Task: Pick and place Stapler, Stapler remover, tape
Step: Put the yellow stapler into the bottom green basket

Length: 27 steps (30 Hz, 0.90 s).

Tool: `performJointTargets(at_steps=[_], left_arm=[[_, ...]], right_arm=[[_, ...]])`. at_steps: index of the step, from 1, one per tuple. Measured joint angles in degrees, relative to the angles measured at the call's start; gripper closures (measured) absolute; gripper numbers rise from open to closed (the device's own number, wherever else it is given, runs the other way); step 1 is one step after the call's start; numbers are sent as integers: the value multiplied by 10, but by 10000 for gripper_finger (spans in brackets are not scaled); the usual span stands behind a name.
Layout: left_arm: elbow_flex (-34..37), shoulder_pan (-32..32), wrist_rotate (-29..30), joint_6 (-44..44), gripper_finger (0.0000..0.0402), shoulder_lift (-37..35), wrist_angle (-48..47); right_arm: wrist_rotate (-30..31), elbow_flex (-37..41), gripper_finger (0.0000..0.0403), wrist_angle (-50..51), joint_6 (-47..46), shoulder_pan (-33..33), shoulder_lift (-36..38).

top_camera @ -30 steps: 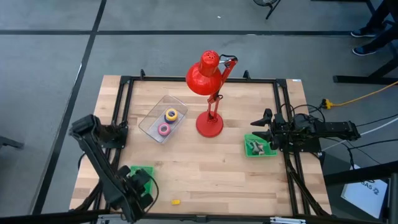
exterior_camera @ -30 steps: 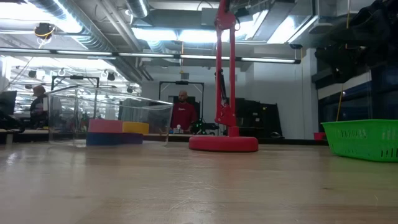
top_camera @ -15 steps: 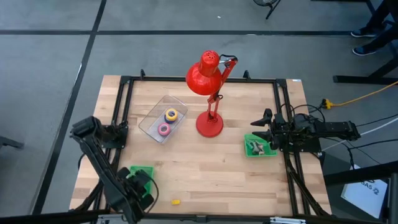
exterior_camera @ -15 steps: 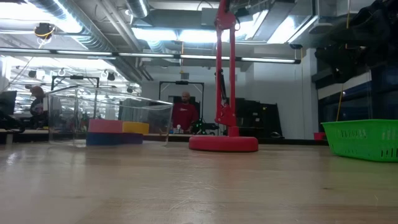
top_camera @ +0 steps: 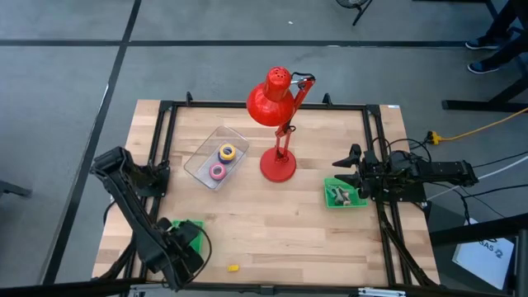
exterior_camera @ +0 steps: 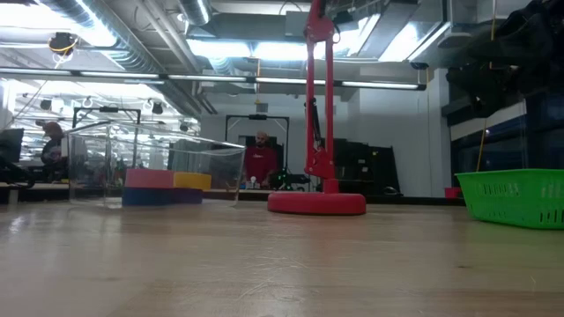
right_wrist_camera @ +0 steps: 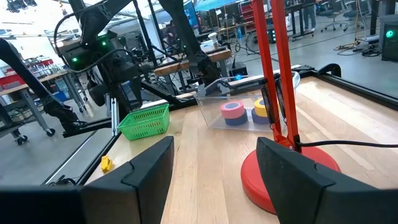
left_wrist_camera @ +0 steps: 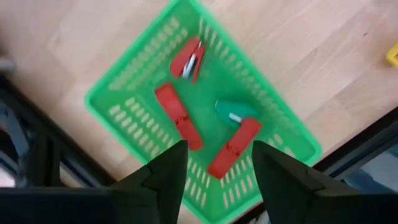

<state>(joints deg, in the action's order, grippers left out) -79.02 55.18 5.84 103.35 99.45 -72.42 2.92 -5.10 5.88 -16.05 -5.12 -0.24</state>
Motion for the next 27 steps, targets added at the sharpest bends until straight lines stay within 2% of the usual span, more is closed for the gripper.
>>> performJointTargets(at_steps=[5,13,19,23,27], left_arm=[[0,-13,26,-84,231,-8,1],[0,-40,34,-280,237,-8,2],[0,-44,49,-352,234,-8,14],[0,-44,67,-390,234,-8,52],[0,-60,82,-468,238,-8,131]], right_arm=[[0,0,171,0,0,0,0],[0,0,171,0,0,0,0],[0,0,171,0,0,0,0],[0,0,171,0,0,0,0],[0,0,171,0,0,0,0]])
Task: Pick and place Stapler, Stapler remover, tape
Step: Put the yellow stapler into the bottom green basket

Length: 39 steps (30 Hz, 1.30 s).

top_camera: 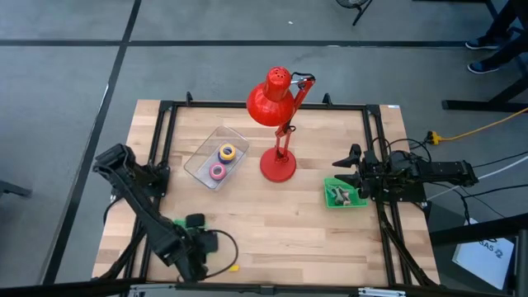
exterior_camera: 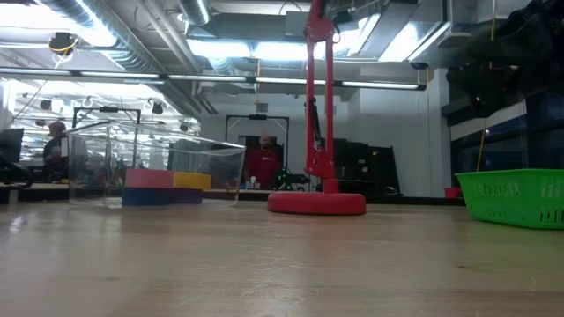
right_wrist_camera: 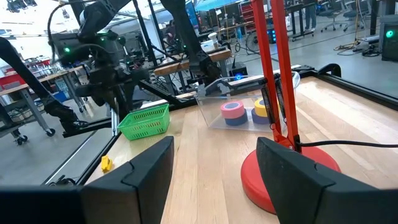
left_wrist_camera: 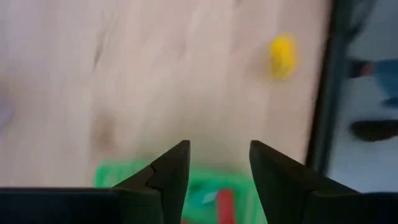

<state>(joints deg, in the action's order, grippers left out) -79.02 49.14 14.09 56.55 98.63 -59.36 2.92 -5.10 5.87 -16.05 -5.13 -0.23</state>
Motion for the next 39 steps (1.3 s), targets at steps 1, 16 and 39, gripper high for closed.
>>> performJointTargets(at_steps=[1,16,39], left_arm=[[0,-5,0,-24,239,0,24],[0,-61,-17,-176,249,25,189],[0,-56,-91,-106,247,151,292]], right_arm=[[0,0,171,0,0,0,0],[0,0,171,0,0,0,0],[0,0,171,0,0,0,0]])
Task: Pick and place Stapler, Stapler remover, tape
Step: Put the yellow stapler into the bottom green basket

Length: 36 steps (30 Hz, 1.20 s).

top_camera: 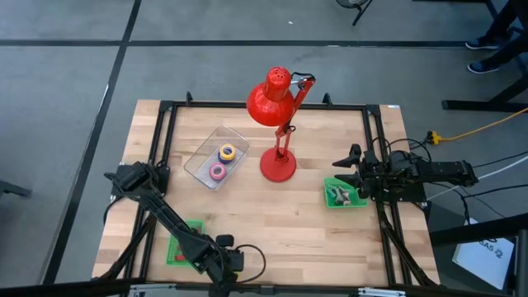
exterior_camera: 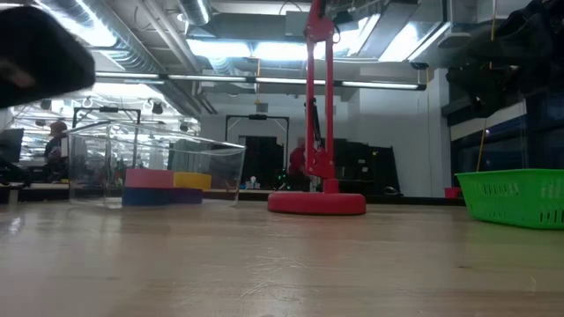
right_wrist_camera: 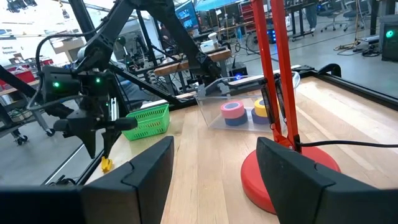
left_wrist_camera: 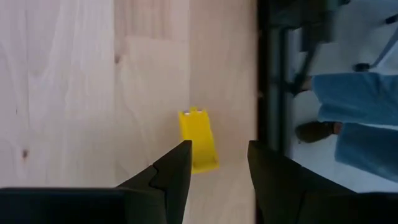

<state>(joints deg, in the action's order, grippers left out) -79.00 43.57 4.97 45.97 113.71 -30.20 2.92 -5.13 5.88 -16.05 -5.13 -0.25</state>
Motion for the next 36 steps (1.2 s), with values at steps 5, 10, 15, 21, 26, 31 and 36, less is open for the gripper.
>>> performJointTargets(at_steps=[5,10,15,21,26,31,36], left_arm=[[0,2,15,-1,249,19,2],[0,3,45,-2,253,37,1],[-2,7,47,-9,255,46,0],[-2,17,71,-39,303,50,-9],[-2,19,75,-45,344,50,-11],[-1,20,75,-54,344,47,-12],[3,20,60,-53,344,31,-26]], right_arm=[[0,0,171,0,0,0,0],[0,0,171,0,0,0,0],[0,0,171,0,0,0,0],[0,0,171,0,0,0,0],[0,0,171,0,0,0,0],[0,0,171,0,0,0,0],[0,0,171,0,0,0,0]])
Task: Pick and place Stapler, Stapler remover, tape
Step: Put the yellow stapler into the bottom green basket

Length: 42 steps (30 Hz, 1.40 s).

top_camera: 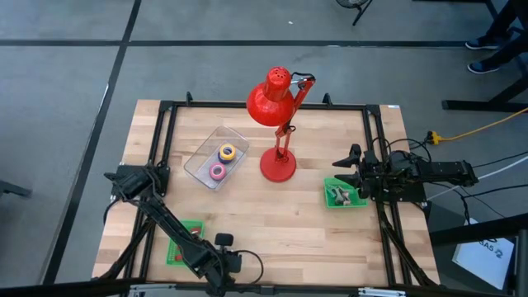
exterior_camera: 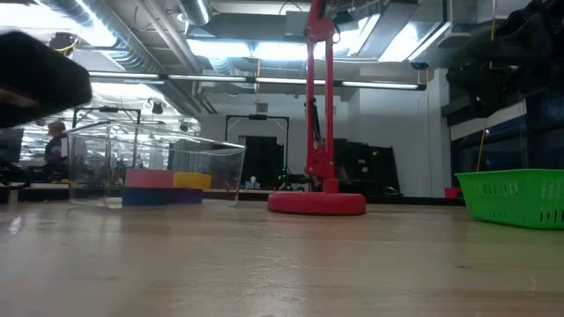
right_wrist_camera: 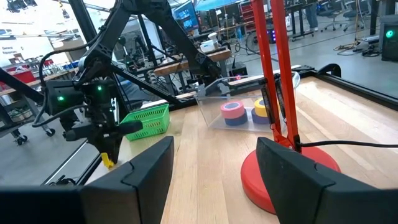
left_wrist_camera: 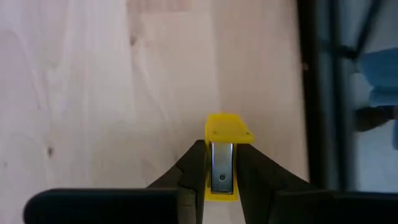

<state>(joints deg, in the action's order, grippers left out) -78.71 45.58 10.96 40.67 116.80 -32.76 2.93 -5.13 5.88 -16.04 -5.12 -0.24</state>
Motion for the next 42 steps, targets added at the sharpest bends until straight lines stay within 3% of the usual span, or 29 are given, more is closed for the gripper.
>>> performJointTargets(at_steps=[12,24,32,42], left_arm=[[-2,-11,9,4,344,-80,-39],[-2,-3,16,45,344,-166,-176],[-3,26,10,149,342,-214,-276],[-3,69,-37,329,339,-237,-397]], right_arm=[[0,0,171,0,0,0,0],[0,0,171,0,0,0,0],[0,0,171,0,0,0,0],[0,0,171,0,0,0,0]])
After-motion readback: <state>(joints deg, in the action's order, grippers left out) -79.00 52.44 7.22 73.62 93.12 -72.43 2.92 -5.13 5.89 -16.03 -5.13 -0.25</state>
